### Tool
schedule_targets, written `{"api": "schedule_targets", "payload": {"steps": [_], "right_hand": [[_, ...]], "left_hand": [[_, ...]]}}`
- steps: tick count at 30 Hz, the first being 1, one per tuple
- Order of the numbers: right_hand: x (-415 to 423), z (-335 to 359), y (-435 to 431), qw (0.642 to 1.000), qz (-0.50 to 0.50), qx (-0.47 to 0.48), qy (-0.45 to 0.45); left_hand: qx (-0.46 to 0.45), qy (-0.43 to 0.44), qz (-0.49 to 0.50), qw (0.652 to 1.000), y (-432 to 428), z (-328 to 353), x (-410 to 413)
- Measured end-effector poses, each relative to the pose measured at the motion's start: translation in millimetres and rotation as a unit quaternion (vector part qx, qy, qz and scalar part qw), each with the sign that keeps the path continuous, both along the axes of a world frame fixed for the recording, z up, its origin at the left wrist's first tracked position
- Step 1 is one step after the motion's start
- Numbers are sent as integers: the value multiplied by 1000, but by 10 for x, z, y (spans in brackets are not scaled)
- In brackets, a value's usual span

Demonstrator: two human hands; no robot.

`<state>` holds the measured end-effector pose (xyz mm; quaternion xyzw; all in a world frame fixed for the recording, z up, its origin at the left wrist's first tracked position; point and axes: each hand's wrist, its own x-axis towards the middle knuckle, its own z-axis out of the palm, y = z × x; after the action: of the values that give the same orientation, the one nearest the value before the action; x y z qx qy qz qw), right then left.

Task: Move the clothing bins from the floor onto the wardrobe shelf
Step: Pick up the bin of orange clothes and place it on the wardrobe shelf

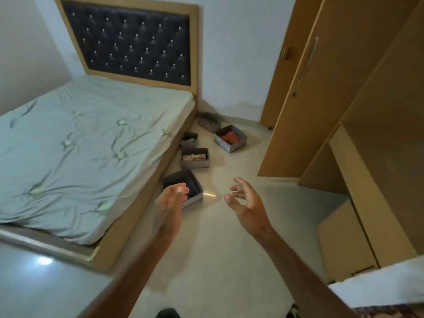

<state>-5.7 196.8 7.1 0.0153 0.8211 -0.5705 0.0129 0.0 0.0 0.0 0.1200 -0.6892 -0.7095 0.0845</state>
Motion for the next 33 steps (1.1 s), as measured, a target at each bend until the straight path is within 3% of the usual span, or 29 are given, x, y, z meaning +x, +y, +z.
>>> {"api": "schedule_targets", "payload": {"steps": [9, 23, 33], "right_hand": [[-1325, -426, -233, 998, 29, -19, -61], [-4035, -576, 164, 995, -34, -10, -92], [-6477, -715, 851, 993, 27, 32, -111]], "left_hand": [[-49, -55, -5, 997, -232, -493, -1120], [-81, -76, -100, 989, 183, -607, -4162], [-50, -101, -92, 989, 862, -706, -6433]]}}
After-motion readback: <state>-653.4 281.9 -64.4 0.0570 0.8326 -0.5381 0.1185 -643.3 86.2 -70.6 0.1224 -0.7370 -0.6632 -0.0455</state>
